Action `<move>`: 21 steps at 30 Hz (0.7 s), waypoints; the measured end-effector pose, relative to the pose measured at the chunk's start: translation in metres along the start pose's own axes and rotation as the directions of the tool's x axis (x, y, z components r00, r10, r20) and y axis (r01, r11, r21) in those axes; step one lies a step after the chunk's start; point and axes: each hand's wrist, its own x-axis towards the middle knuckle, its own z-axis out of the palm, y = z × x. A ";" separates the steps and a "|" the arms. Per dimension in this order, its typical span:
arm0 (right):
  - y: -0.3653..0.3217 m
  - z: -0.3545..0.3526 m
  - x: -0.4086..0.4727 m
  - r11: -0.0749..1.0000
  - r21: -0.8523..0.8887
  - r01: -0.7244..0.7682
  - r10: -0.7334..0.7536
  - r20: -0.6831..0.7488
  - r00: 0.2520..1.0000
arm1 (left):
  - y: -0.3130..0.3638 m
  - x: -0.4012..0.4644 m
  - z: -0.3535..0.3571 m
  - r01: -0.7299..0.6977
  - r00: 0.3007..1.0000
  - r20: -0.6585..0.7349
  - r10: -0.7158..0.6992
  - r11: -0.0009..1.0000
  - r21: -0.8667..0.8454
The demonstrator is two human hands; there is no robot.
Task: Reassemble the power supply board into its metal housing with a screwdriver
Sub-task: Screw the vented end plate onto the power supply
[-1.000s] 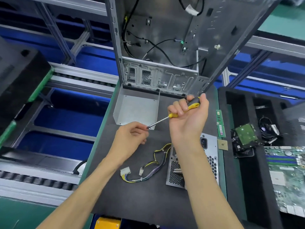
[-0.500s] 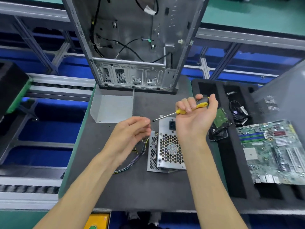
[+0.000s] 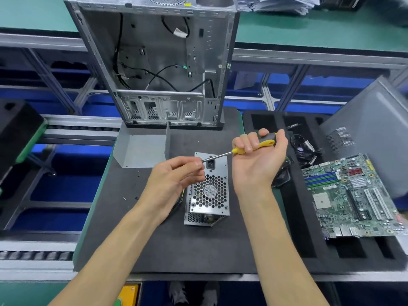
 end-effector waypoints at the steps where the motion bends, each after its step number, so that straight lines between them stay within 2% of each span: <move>1: -0.001 0.000 -0.001 1.000 0.005 -0.002 0.002 0.007 1.000 | 0.001 -0.001 0.002 -0.011 1.000 -0.005 0.011 1.000 -0.013; 6: -0.006 -0.003 -0.003 1.000 0.001 -0.006 0.006 0.038 0.999 | 0.002 -0.006 0.011 0.008 0.999 -0.032 -0.011 0.997 -0.075; 12: -0.009 -0.011 -0.003 1.000 0.005 -0.027 0.027 0.046 0.999 | -0.006 -0.013 0.019 -0.109 0.980 -0.149 0.131 0.983 0.148; 14: -0.009 -0.014 -0.003 0.998 0.031 -0.057 0.056 0.038 0.998 | -0.007 -0.015 0.019 -0.128 0.974 -0.166 0.156 0.978 0.167; 21: -0.011 -0.024 -0.007 0.997 0.033 -0.074 0.073 0.047 0.996 | -0.012 -0.024 0.023 -0.043 0.991 -0.126 0.054 0.995 0.091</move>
